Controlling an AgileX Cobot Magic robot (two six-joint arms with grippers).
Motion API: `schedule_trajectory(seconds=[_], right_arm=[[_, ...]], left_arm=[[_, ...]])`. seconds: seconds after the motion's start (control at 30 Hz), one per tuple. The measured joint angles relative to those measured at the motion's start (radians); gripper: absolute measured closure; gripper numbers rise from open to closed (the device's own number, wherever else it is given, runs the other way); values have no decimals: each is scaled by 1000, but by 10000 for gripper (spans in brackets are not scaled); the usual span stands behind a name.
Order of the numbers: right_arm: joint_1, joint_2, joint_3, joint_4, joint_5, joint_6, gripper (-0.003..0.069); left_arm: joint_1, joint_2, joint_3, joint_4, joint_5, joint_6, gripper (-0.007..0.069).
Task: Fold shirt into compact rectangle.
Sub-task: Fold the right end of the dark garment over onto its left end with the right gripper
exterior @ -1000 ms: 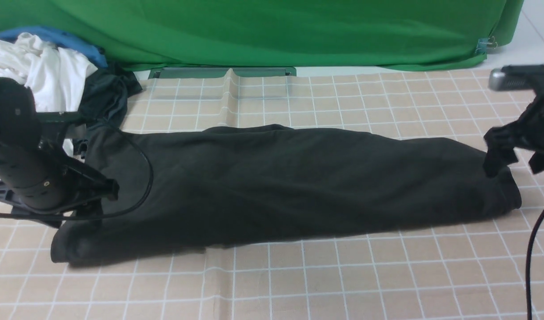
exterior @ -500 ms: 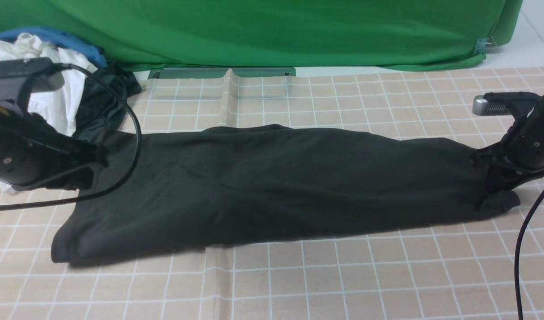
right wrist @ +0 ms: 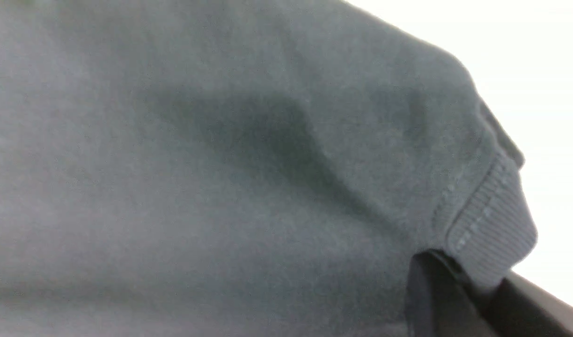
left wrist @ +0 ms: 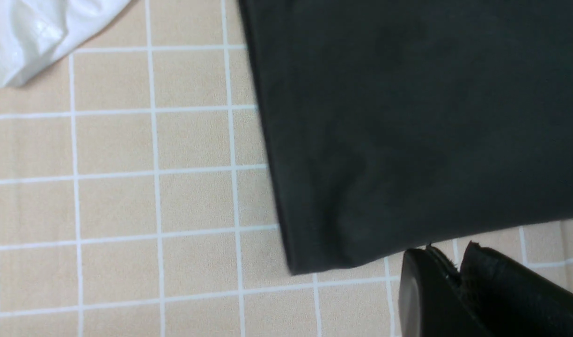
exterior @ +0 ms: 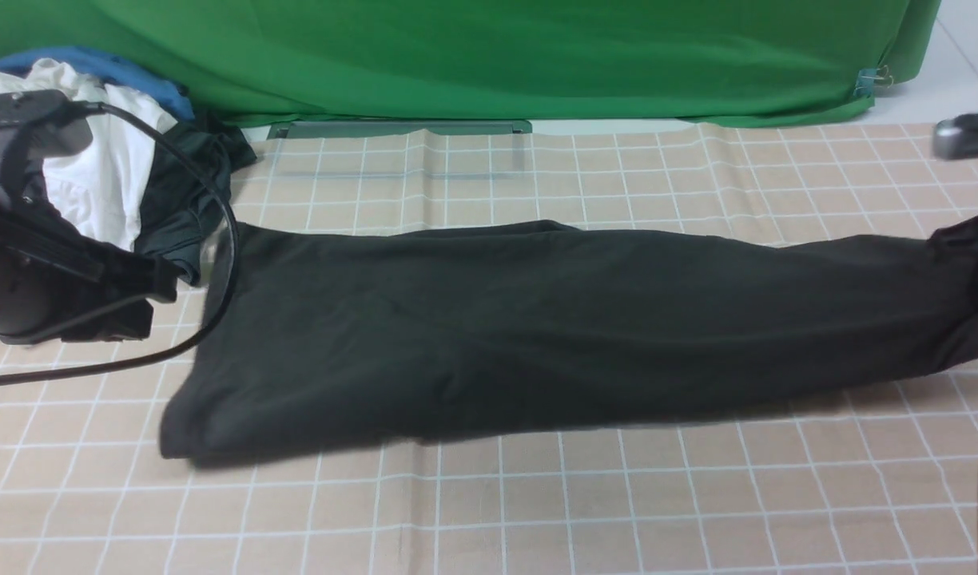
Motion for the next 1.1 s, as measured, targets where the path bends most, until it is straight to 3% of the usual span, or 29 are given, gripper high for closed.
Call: schedule_trajectory(seconds=[0.3,0.73,1.1], right_arm=[[53,-140,-29,83,25,-13,558],[519,-138,-239,320,-54,-20,558],[736,56,-334,456,-164,9,559]], left_arm=[[0,0,1,-36,1,4,532],[0,-58,1,-55,1,18,531],[0,-97,1,-68,5,18,531]])
